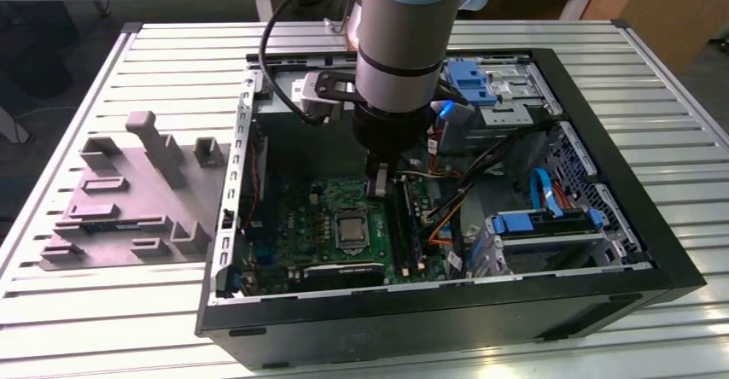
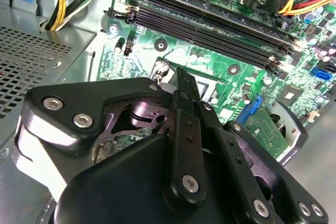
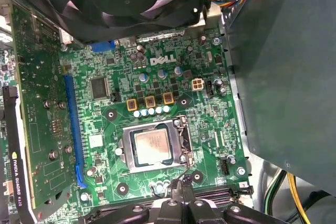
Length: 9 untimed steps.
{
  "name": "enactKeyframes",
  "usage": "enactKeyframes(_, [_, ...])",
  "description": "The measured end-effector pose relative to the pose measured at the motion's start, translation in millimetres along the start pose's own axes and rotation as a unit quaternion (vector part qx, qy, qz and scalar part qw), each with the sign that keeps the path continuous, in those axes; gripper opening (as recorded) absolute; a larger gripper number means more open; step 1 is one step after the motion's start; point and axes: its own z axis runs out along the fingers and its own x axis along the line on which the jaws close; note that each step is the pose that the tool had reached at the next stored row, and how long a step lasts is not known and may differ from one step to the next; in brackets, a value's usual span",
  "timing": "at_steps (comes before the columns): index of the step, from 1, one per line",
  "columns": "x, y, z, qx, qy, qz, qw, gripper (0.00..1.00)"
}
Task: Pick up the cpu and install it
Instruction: 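Install the first cpu locking lever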
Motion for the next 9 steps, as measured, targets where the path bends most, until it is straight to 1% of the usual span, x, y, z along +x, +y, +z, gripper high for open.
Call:
enactKeyframes(5, [0.0, 0.0, 0.0, 0.0000, 0.0001, 0.000, 1.0000, 0.11])
enactKeyframes(6, [0.0, 0.0, 0.0, 0.0005, 0.0010, -0.017, 0.9998, 0.11])
enactKeyframes(9, [0.0, 0.0, 0.0, 0.0007, 0.0013, -0.023, 0.9997, 0.11])
